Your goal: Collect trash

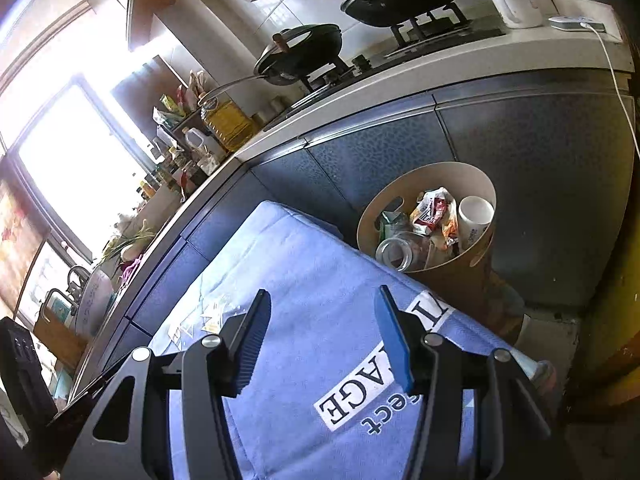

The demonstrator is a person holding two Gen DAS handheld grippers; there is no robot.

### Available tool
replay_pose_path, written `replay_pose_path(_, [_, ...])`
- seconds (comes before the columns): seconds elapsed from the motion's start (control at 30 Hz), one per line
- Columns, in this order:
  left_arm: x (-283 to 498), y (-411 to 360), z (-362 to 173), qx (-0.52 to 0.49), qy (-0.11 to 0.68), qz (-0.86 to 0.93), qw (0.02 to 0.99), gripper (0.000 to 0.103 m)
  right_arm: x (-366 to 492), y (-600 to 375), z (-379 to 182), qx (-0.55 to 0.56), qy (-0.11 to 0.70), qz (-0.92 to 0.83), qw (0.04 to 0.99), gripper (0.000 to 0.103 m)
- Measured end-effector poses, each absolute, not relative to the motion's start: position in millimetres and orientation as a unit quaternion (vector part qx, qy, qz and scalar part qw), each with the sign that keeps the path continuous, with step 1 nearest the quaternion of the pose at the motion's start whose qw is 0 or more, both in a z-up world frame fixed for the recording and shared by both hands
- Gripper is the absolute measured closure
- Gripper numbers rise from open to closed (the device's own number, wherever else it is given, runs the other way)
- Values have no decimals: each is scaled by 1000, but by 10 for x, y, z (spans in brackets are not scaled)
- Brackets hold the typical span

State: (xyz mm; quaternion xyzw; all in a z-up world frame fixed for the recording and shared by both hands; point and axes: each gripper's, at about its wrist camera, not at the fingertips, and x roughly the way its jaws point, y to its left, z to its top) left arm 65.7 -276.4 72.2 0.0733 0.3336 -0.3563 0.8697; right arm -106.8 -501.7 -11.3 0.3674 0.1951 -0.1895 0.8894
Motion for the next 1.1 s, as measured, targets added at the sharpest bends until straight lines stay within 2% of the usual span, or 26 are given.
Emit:
replay_pose_path(0.4, [612,-3093,628,122,336,-346,868,17,-1166,-5358,-301,407,192,-207,869,41])
replay_pose_path(0.63, [588,-3313,591,143,334,-347,865,7,-1216,-5525,-397,422,194,-210,860,32])
replay_pose_path(1.1, [535,-3591,500,185,337,-337,860,6,-1328,-5672,-550,457,194,-209,843,31])
